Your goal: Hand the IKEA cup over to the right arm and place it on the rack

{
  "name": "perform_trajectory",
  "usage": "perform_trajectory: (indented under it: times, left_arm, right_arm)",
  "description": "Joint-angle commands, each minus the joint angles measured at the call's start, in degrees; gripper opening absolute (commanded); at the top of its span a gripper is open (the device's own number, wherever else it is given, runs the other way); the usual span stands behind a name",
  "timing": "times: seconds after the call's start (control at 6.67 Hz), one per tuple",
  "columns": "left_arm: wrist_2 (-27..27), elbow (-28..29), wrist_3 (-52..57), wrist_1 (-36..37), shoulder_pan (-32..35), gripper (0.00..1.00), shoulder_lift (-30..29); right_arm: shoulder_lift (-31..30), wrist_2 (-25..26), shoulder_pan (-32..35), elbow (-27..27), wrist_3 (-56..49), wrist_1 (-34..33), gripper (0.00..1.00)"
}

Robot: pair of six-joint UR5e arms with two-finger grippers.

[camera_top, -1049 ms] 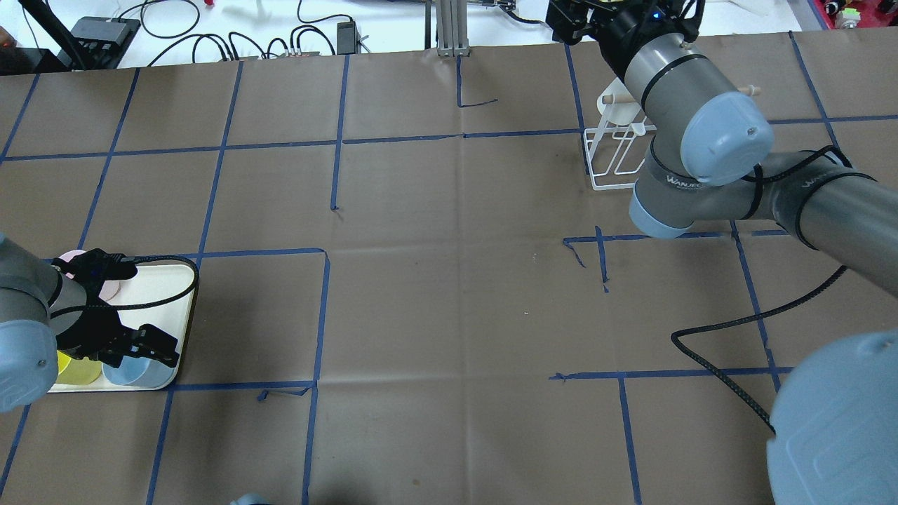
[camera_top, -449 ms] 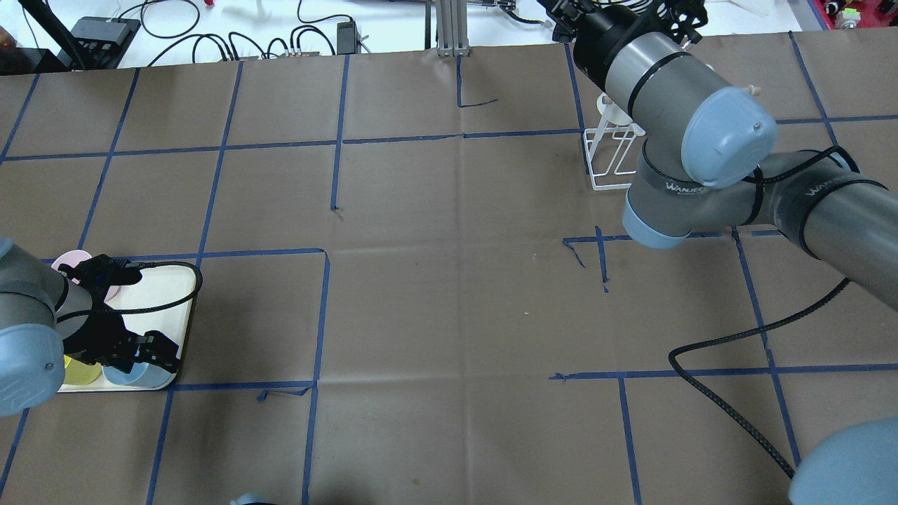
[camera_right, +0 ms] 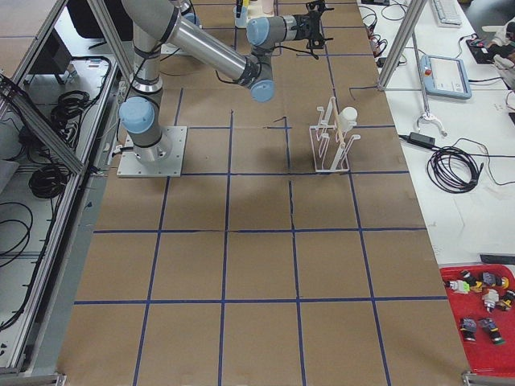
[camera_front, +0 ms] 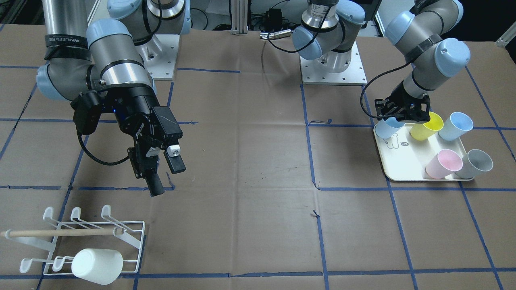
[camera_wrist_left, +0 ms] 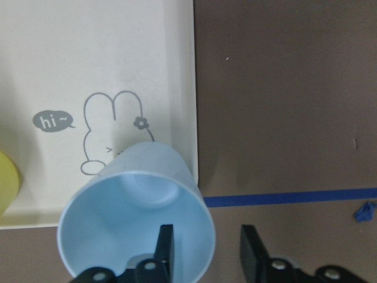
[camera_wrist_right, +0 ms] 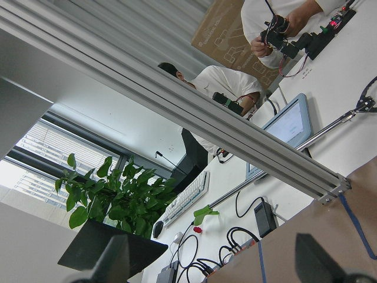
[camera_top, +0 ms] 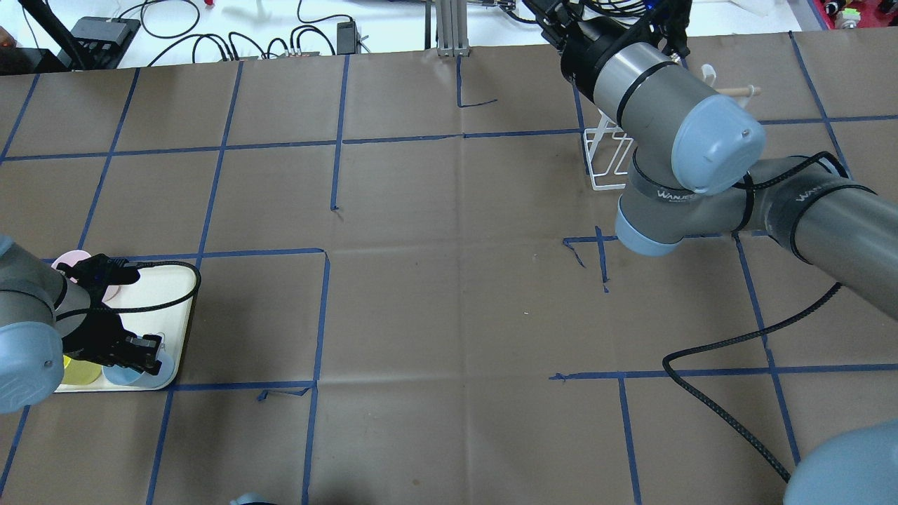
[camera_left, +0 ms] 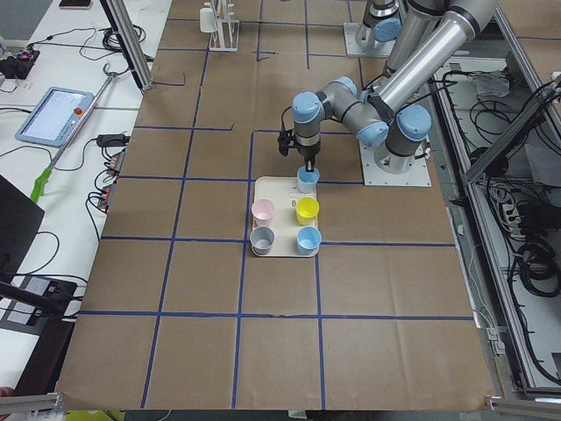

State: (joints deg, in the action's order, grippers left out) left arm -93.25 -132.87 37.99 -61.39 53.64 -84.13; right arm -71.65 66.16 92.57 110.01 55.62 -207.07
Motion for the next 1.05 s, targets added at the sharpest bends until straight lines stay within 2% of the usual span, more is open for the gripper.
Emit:
perform_trajectory:
  times: [0.0, 0.15, 0.45, 0.75, 0.9]
  left_arm:
    - [0.0, 0.5, 0.2, 0.7, 0.0, 0.0, 0.4]
    - [-0.1, 4.7, -0.8, -0.5, 0.3, 0.0, 0.9]
    - [0.7, 18.9, -1.0, -14.3, 1.2, 0.0, 0.3]
    - [4.7, 33.8, -1.0, -27.6, 5.7, 0.0, -1.6]
    - [5.7, 39.7, -0.3, -29.6, 8.0, 0.0, -3.9]
  right_arm:
    - [-0.2, -0.3, 0.5, 0.2, 3.2, 0.0, 1.0]
    - [-0.4, -0.2, 1.4, 1.2, 10.0, 0.0, 1.0]
    - [-1.1, -0.4, 1.5, 3.1, 19.1, 0.0, 1.0]
    - [-1.3, 0.4, 1.3, 2.5, 19.4, -0.1, 1.0]
    - [-1.6, 0.4, 1.2, 2.5, 19.4, 0.0, 1.0]
